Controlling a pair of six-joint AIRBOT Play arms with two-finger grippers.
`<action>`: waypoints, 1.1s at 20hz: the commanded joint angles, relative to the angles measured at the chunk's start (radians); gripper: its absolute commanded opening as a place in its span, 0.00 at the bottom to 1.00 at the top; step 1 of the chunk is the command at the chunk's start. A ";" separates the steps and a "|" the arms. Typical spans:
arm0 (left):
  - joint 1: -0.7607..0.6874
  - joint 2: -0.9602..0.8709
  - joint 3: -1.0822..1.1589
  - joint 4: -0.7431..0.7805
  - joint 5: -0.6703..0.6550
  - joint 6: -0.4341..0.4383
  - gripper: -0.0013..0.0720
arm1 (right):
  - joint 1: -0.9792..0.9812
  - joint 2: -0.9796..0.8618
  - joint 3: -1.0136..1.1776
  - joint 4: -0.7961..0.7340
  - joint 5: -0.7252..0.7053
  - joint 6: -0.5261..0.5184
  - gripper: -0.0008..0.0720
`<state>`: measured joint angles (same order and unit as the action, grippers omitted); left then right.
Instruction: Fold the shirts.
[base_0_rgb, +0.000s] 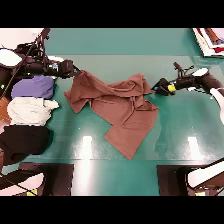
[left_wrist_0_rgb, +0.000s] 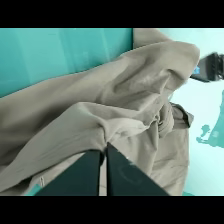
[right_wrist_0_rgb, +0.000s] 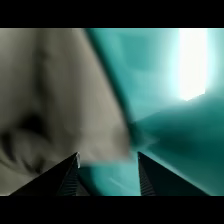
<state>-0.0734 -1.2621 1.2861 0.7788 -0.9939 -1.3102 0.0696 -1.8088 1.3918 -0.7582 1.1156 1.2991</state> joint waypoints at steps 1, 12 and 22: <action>0.001 0.000 0.008 0.008 -0.007 -0.020 0.06 | 0.052 -0.076 0.076 0.026 -0.032 -0.019 0.59; 0.001 0.277 0.266 0.302 0.013 -0.105 0.06 | -0.007 0.225 0.373 0.022 0.008 -0.069 0.03; 0.001 0.472 0.890 0.327 0.018 -0.114 0.06 | -0.210 0.863 0.655 0.021 -0.068 -0.071 0.03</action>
<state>-0.0727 -0.8227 2.0415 1.0920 -0.9905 -1.4143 -0.0784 -1.1160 2.0483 -0.7349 1.1088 1.2285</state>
